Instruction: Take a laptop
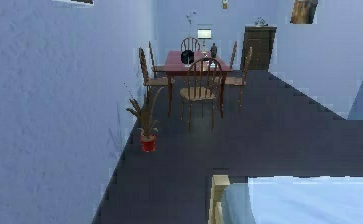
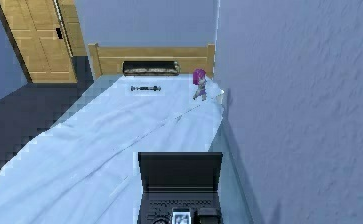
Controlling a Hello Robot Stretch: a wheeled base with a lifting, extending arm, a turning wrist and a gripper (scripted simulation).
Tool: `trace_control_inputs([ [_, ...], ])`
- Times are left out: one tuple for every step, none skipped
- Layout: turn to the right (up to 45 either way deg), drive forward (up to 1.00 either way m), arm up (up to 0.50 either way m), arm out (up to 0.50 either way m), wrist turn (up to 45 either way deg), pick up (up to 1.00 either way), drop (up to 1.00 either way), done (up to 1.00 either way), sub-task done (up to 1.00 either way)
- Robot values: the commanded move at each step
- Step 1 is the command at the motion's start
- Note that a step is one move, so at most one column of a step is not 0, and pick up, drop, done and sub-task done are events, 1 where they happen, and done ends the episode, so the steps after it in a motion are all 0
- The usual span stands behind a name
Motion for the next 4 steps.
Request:
trace_control_inputs([
  [0.0, 0.00, 0.00, 0.00, 45.0, 0.00, 0.00, 0.00, 0.00],
  [0.0, 0.00, 0.00, 0.00, 45.0, 0.00, 0.00, 0.00, 0.00],
  [0.0, 0.00, 0.00, 0.00, 45.0, 0.00, 0.00, 0.00, 0.00],
  [0.0, 0.00, 0.00, 0.00, 36.0, 0.00, 0.00, 0.00, 0.00],
])
